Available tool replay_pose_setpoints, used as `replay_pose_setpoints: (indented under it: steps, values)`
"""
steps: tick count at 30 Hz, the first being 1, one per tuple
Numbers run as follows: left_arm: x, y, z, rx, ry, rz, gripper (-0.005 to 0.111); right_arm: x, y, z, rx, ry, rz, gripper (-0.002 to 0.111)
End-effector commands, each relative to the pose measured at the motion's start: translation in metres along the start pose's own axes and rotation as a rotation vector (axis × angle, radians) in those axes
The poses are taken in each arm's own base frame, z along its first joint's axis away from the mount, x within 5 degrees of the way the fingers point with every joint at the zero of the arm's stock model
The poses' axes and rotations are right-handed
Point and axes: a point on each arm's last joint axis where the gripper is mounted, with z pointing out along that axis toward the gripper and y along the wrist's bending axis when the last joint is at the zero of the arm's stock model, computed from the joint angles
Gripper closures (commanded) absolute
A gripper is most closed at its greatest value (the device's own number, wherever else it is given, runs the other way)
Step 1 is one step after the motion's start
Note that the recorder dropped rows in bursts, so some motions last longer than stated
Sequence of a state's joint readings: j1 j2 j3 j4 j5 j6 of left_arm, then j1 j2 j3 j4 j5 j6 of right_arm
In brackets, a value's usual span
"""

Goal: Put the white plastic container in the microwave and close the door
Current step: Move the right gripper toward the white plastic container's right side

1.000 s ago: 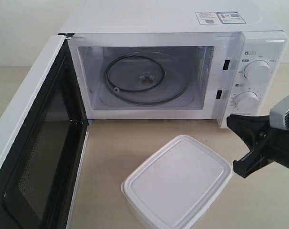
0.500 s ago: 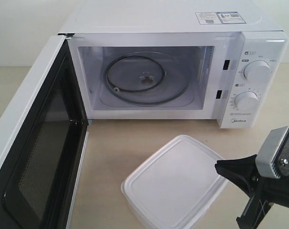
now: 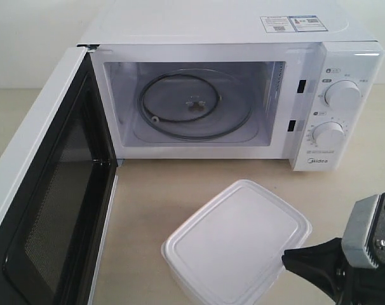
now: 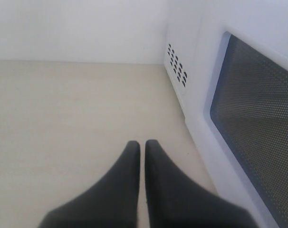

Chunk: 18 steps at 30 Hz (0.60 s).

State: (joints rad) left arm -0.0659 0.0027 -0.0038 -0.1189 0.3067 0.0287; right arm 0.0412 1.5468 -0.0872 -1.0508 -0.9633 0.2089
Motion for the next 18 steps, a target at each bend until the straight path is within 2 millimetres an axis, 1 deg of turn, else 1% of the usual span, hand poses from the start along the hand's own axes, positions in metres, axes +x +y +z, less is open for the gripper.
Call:
replay_pose_setpoints:
  steps: [1,7,11,15,18]
  values:
    - [0.001,0.000,0.000,-0.005,0.001,0.006,0.102,0.002,0.010,-0.001,-0.100,0.011,0.027,0.109]
    - [0.001,0.000,0.000,-0.005,0.001,0.006,0.102,0.006,0.006,-0.001,-0.061,0.065,0.093,0.109]
    - [0.001,0.000,0.000,-0.005,0.001,0.006,0.102,0.006,-0.009,0.003,0.013,0.140,0.215,0.109]
    - [0.001,0.000,0.000,-0.005,0.001,0.006,0.102,-0.004,-0.024,0.008,0.044,0.120,0.199,0.109]
    - [0.001,0.000,0.000,-0.005,0.001,0.006,0.102,-0.010,-0.037,0.011,0.084,0.145,0.204,0.109]
